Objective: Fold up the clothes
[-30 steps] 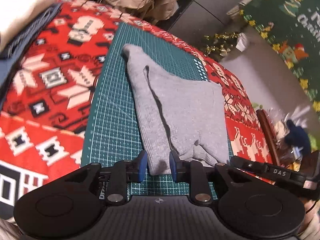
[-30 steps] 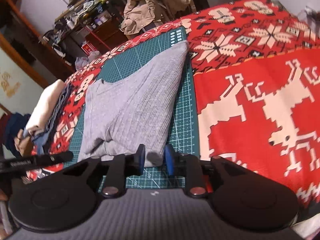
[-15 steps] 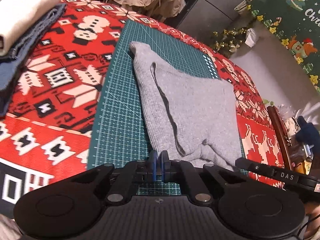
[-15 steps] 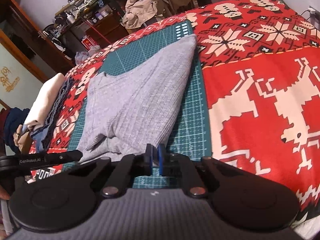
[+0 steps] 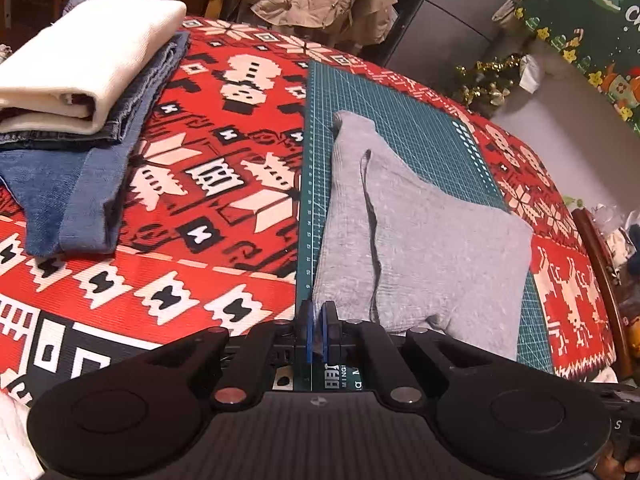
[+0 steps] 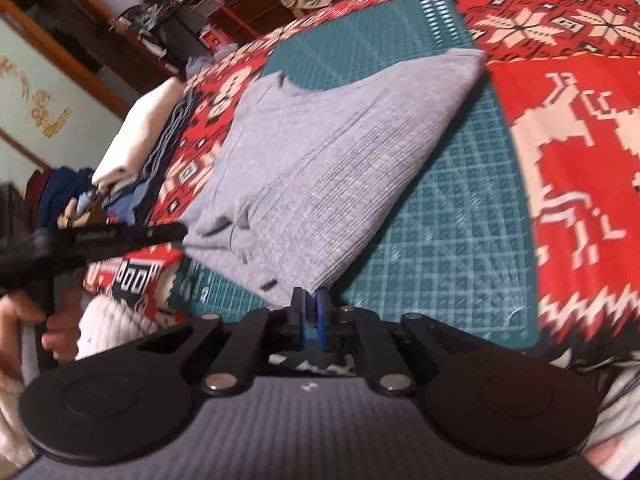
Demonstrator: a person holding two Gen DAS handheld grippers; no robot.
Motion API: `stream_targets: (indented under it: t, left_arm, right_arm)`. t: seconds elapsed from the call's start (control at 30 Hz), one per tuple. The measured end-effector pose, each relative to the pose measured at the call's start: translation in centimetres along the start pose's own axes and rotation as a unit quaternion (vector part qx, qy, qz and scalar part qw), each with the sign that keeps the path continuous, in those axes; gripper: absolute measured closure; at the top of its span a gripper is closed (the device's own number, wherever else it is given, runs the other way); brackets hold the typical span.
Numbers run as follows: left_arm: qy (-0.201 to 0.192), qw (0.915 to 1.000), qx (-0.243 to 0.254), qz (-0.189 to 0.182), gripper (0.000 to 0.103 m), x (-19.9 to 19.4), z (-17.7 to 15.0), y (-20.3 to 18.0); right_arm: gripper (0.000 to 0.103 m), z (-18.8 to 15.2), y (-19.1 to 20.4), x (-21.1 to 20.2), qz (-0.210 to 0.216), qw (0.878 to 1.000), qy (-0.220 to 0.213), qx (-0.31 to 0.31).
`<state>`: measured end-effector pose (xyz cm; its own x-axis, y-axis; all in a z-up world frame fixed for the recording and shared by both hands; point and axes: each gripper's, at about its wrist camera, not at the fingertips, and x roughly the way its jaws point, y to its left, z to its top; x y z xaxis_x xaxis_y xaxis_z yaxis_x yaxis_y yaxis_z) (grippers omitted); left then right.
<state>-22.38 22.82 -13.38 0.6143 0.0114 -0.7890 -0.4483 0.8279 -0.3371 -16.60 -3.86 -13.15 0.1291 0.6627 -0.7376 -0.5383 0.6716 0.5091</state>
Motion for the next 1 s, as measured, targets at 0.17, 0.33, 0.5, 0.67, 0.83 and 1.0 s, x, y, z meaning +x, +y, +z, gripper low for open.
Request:
stream_targets:
  t: [0.17,0.33,0.5,0.67,0.83,1.0]
  left_arm:
    - [-0.016,0.9997,0.019,0.007,0.096,-1.2,-0.2,-0.5]
    - [-0.045,0.9984,0.023,0.024,0.094,-3.0,-0.3,-0.7]
    - [-0.067,0.9966,0.044,-0.016,0.094,-3.5,0.9,-3.2]
    - [-0.072,0.99,0.104,-0.063,0.095,-1.3,1.9,-8.4]
    - [-0.057,0.9827,0.131,-0.118,0.1,2.6,3.1,-13.1]
    - [-0.028,0.9816,0.138,-0.129,0.101,6.3,3.5,-15.5]
  right_arm:
    - [0.094,0.2,0.1,-1.6,-0.009,1.0,-0.017,-0.004]
    - [0.085,2.1,-1.3,-3.4,-0.02,0.999,-0.047,-0.007]
    - [0.076,4.8,-3.5,-4.0,-0.037,0.996,-0.079,0.012]
    - [0.075,7.6,-6.1,-4.2,-0.004,0.992,-0.111,0.06]
    - [0.097,9.7,-7.5,-3.2,-0.05,0.988,-0.134,0.055]
    - [0.097,10.7,-8.5,-1.3,-0.055,0.988,-0.13,0.06]
